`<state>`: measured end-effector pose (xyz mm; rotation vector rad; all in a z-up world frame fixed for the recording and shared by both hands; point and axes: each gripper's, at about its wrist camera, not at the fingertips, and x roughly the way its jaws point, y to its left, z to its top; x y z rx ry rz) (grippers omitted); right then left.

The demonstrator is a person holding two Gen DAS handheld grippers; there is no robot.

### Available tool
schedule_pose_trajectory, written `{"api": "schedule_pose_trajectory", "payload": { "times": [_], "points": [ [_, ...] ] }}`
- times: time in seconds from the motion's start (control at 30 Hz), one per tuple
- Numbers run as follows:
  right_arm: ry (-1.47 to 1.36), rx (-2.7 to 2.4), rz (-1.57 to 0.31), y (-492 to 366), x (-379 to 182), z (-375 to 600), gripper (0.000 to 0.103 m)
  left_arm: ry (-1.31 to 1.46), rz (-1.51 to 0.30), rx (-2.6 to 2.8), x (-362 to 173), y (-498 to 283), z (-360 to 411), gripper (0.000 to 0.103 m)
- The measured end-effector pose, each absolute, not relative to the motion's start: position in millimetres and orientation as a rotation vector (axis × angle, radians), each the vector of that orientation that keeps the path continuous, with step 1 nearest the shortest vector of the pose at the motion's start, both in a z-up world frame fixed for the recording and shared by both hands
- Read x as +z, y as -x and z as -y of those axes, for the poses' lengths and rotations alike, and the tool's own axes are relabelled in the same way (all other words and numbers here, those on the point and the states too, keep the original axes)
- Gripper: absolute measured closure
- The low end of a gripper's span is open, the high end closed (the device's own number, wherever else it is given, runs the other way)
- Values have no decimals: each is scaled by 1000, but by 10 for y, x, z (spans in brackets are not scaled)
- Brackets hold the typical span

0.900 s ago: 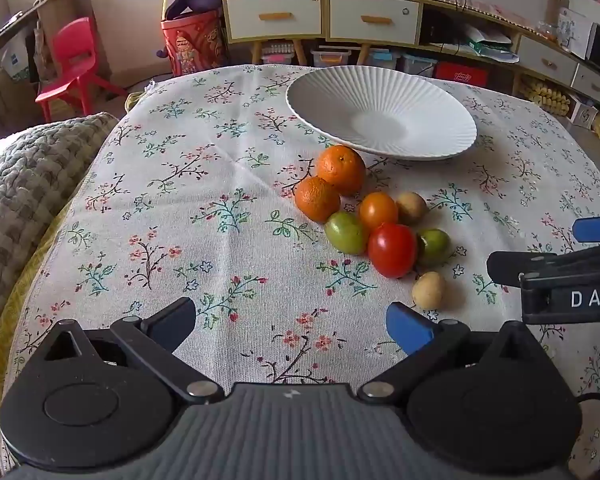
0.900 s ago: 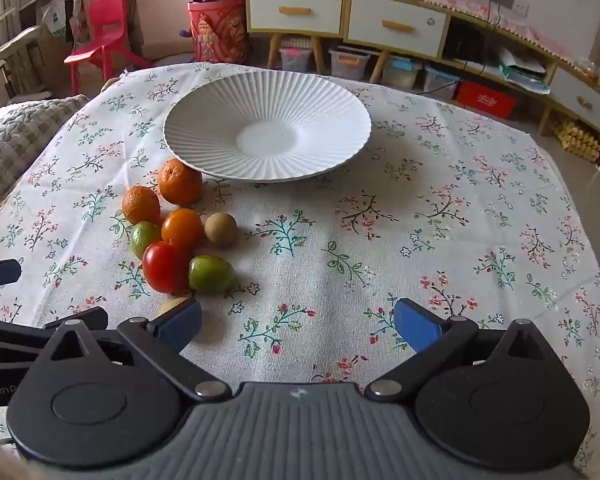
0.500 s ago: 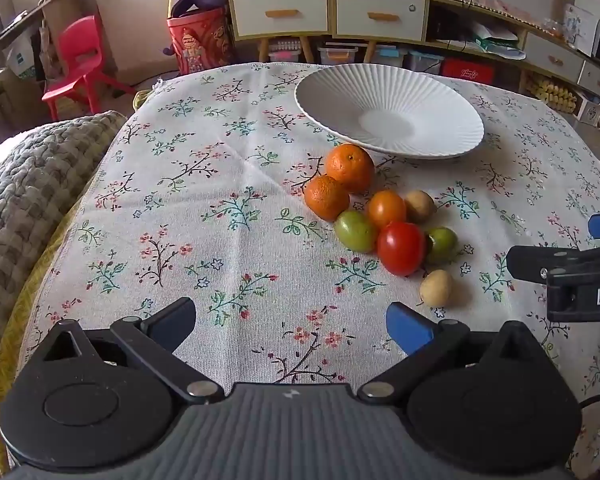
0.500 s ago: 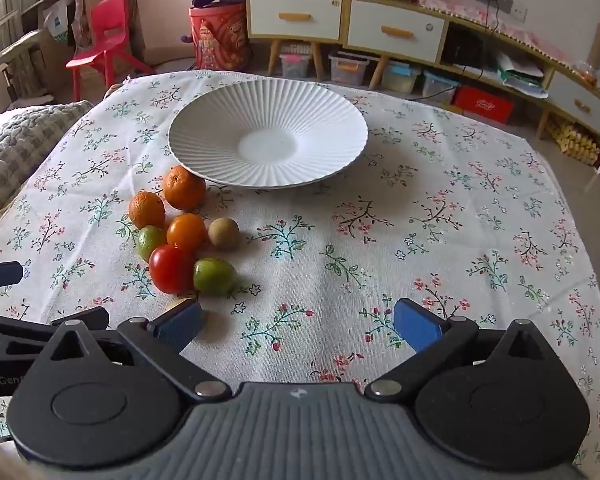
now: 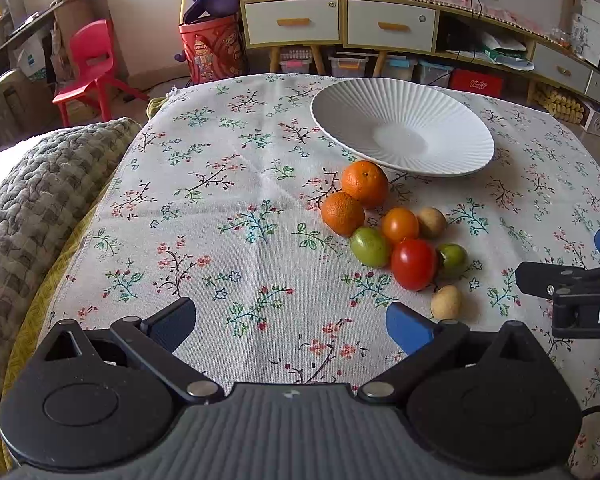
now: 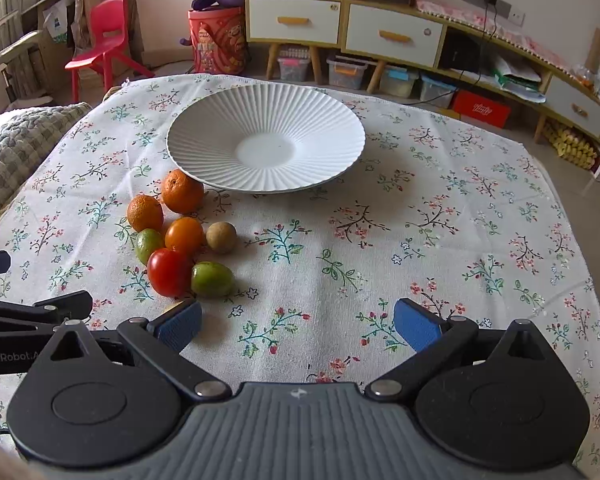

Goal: Organize fruits

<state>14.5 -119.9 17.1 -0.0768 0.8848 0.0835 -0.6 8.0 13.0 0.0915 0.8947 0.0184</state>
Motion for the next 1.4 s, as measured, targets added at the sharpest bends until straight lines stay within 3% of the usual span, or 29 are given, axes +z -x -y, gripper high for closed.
{"api": "schedule_pose_trajectory", "payload": {
  "times": [1.4],
  "points": [
    [76, 101, -879, -83, 139, 1155, 1, -88, -861, 20, 197, 29, -99, 11]
  ]
}}
